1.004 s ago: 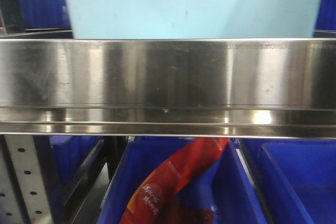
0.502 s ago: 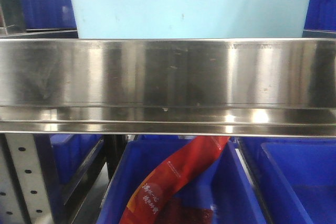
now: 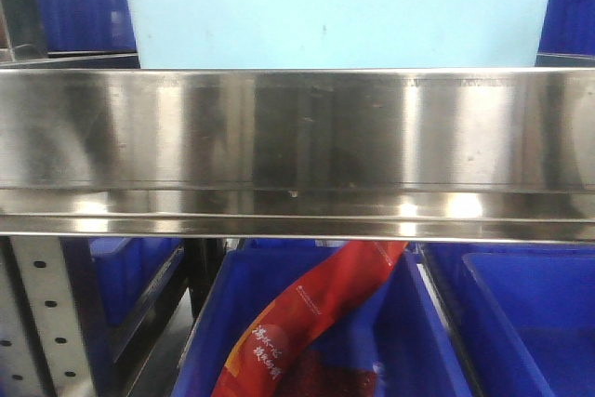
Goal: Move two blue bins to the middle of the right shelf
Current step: 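Push the cyan bin onto the upper roller shelf with both grippers, then open both grippers and release the cyan bin on the shelf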
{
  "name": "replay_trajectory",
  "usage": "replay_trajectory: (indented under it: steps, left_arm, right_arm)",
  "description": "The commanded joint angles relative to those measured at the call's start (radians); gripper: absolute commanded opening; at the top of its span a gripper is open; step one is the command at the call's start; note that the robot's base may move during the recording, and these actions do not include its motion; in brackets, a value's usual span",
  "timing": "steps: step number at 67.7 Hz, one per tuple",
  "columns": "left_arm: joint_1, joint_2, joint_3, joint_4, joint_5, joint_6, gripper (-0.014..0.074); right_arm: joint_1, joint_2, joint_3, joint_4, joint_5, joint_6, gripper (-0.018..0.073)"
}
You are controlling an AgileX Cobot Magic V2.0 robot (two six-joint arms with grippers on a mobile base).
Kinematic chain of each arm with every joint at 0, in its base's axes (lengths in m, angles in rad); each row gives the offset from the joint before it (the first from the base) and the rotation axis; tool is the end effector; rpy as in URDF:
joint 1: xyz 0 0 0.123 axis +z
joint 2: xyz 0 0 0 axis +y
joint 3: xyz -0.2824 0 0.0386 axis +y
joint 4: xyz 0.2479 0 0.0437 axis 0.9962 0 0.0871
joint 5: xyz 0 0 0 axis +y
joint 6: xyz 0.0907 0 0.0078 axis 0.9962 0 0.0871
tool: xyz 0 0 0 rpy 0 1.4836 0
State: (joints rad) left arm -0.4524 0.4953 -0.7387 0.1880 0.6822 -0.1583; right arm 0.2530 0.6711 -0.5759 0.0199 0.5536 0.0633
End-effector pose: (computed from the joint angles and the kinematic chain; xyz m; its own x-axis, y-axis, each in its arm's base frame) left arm 0.0812 -0.0275 0.3628 -0.3063 0.1360 -0.9422 0.3307 0.9433 0.0286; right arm 0.1264 0.0337 0.3002 -0.5346 -0.0554 -0.8433 -0.2167 0.9735 0.0734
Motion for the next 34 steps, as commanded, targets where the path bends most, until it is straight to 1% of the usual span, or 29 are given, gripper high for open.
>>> replay_trajectory:
  steps: [1,14,18,23,26,34]
  left_arm:
    - [-0.002,-0.089,0.083,0.008,-0.108,-0.009,-0.0111]
    - [-0.002,-0.247,0.26,0.008,-0.281,-0.009,-0.0111]
    - [-0.002,-0.276,0.305,-0.003,-0.329,-0.009,-0.0111]
    - [-0.002,-0.304,0.351,-0.029,-0.398,-0.009,-0.0111]
    - [-0.002,-0.313,0.373,-0.031,-0.439,-0.009,-0.0111]
    - [-0.002,-0.32,0.382,-0.031,-0.458,-0.009,-0.0111]
  right_arm:
    - [-0.002,-0.089,0.072,-0.013,-0.084,-0.002,-0.0161]
    - [-0.002,-0.29,0.16,-0.02,-0.158,-0.002,-0.0161]
    - [-0.002,-0.352,0.171,-0.02,-0.175,-0.004,-0.0161]
    - [-0.002,-0.408,0.172,-0.054,-0.188,-0.004,-0.0161]
    - [-0.002,-0.44,0.173,-0.073,-0.198,-0.004,-0.0161]
    - [-0.002,-0.474,0.173,-0.087,-0.21,-0.004,-0.0161]
